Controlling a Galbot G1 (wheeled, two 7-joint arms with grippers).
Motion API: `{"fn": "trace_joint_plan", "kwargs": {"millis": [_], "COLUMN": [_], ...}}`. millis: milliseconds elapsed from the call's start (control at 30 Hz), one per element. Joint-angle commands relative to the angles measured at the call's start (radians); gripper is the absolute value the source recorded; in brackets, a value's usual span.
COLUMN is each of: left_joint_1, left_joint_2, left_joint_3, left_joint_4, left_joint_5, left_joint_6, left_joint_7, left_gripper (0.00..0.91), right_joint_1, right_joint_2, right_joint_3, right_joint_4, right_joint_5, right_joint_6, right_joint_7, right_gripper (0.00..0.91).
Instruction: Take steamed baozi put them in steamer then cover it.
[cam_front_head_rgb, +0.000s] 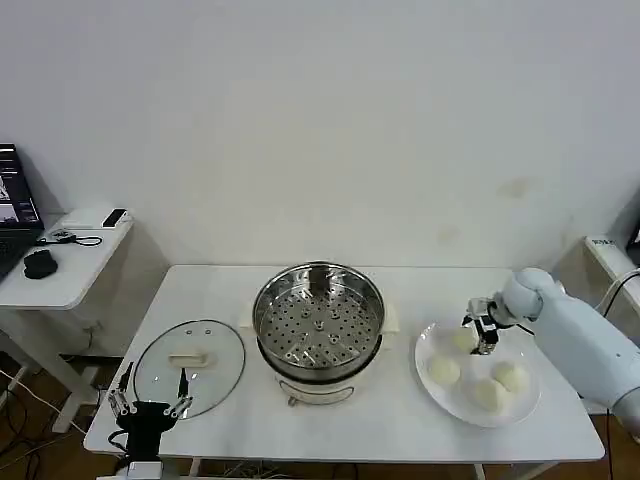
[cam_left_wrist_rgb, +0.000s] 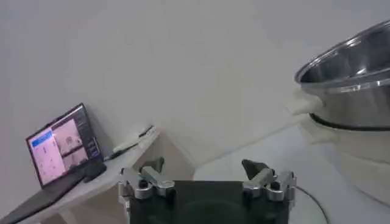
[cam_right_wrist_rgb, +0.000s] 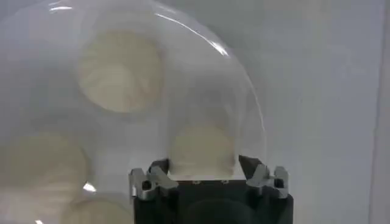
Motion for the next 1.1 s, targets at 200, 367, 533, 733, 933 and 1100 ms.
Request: {"fn": "trace_joint_plan", "kwargs": {"millis": [200,367,533,733,933,1100], "left_joint_1": [0.001,0.001,-0.001,-0.005,-0.004,0.004], "left_joint_2": [0.003,0.004,0.007,0.010,0.013,0.016], "left_joint_3": [-0.001,0.000,-0.001,-0.002,-0.001,-0.005], "left_joint_4": [-0.002,-0.001,-0.002,-0.005,-0.008,-0.025], "left_joint_5": [-0.002,-0.002,-0.003,-0.010,-0.011,-0.011], "left_joint_6": [0.001,0.002,0.001,0.002,0.002,0.002], "left_joint_7": [0.001,0.001,0.002,0.004,0.003,0.004], "left_gripper": [0.907,0.907,0.907,0.907,0.907,0.907], "right_joint_1": [0.019,0.087,0.198,0.401,0.558,0.642], "right_joint_2": [-0.014,-0.055,-0.115,-0.121,-0.052,0.019], "right_joint_3": [-0.007,-0.029,-0.079,-0.188,-0.371,-0.501], "right_joint_4": [0.017,0.055,0.131,0.169,0.214,0.271], "right_joint_5": [0.020,0.077,0.159,0.281,0.422,0.531], "right_joint_6": [0.005,0.019,0.020,0.000,-0.015,-0.020], "right_joint_7": [-0.033,-0.057,-0.060,-0.054,-0.022,0.014], "right_gripper": [0.675,0.675,0.675,0.675,0.675,0.675]}}
